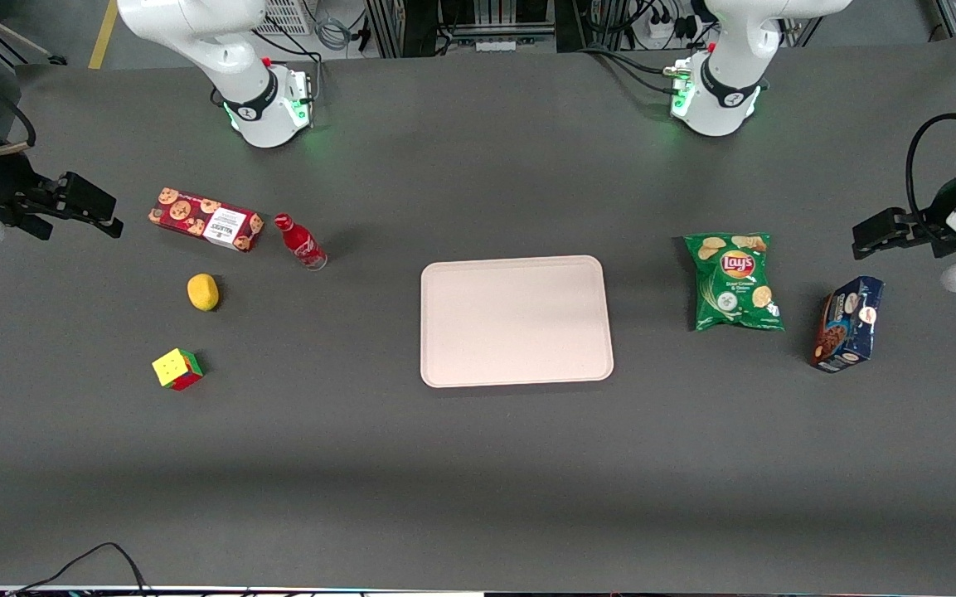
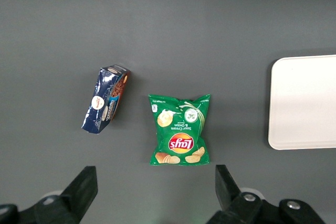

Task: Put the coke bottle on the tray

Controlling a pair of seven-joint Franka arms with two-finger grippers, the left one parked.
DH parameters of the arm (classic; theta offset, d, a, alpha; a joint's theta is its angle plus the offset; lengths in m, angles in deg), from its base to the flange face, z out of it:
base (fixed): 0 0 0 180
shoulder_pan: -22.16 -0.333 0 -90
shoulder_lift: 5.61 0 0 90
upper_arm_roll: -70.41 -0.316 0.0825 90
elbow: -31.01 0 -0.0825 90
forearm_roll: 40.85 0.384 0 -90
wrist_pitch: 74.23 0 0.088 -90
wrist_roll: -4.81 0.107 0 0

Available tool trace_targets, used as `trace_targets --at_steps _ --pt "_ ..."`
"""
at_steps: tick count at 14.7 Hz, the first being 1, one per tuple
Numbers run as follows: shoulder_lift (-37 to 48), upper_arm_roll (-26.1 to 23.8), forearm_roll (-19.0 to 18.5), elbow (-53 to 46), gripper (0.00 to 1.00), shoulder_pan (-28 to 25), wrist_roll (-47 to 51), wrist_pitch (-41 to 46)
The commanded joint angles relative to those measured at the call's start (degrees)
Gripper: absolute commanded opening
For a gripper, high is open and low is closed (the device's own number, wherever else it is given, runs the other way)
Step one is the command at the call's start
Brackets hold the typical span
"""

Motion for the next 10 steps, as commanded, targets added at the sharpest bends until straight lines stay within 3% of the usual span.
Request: trace_targets --at_steps 1,7,10 --pt "-1.16 0.06 -0.83 -2.03 1.00 -0.17 -0.25 0.80" --pt "-1.68 -0.11 -0.66 -1.25 1.00 -0.34 0.02 0.89" --pt "-0.46 -0.64 -0.66 4.71 1.00 -0.52 0.19 -1.82"
